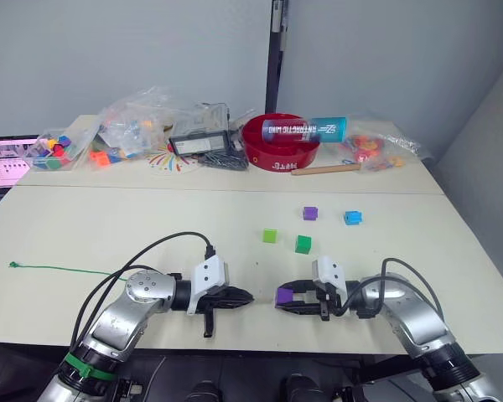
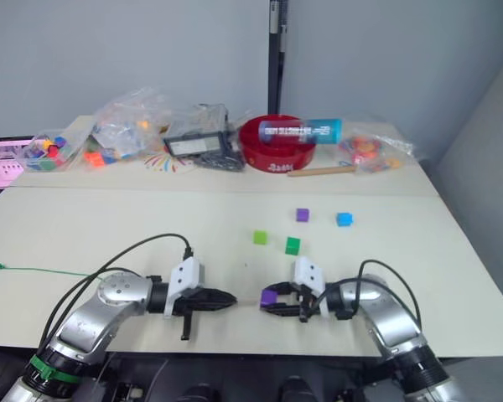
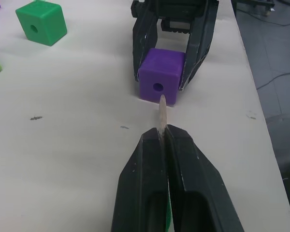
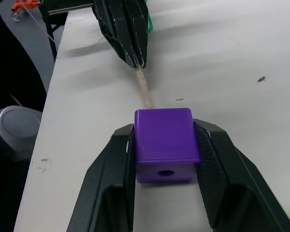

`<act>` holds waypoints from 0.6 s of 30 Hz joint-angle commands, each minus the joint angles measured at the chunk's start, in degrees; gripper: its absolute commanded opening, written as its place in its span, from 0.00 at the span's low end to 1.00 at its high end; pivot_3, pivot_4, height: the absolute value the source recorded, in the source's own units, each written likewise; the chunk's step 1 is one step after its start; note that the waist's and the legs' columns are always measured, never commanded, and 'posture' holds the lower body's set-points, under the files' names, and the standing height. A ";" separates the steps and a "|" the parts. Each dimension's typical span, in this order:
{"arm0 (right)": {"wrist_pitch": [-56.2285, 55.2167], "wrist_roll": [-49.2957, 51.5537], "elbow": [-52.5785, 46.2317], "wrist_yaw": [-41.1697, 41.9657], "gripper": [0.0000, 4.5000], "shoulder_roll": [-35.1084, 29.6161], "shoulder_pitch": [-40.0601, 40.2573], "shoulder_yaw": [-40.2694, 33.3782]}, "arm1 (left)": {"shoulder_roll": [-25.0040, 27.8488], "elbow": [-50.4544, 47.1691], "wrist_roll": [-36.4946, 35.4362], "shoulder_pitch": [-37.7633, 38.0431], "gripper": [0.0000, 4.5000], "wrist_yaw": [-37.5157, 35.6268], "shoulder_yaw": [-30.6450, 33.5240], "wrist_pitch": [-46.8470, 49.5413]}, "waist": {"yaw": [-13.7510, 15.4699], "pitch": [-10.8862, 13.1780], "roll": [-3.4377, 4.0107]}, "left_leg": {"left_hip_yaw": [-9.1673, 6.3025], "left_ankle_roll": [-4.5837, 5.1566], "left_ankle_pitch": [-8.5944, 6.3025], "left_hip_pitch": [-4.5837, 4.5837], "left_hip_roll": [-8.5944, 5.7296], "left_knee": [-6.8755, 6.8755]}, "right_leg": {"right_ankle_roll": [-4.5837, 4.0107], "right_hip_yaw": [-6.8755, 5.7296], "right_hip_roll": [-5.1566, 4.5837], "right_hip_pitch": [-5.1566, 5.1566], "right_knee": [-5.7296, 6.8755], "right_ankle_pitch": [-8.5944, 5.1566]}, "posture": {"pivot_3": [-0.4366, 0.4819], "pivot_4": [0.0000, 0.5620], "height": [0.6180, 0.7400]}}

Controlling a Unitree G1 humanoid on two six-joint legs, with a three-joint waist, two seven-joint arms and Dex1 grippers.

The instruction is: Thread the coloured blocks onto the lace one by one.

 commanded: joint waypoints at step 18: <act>-0.90 -3.59 7.57 2.84 0.26 1.26 -2.14 4.04 | -0.80 -0.82 1.40 -2.69 0.00 2.08 -1.40 1.33 | -1.17 -0.03 -0.01 | -0.02 0.00 0.00 0.08 0.03 -0.01 | -0.01 0.00 0.04 0.06 0.09 0.00 | 0.48 0.27 0.92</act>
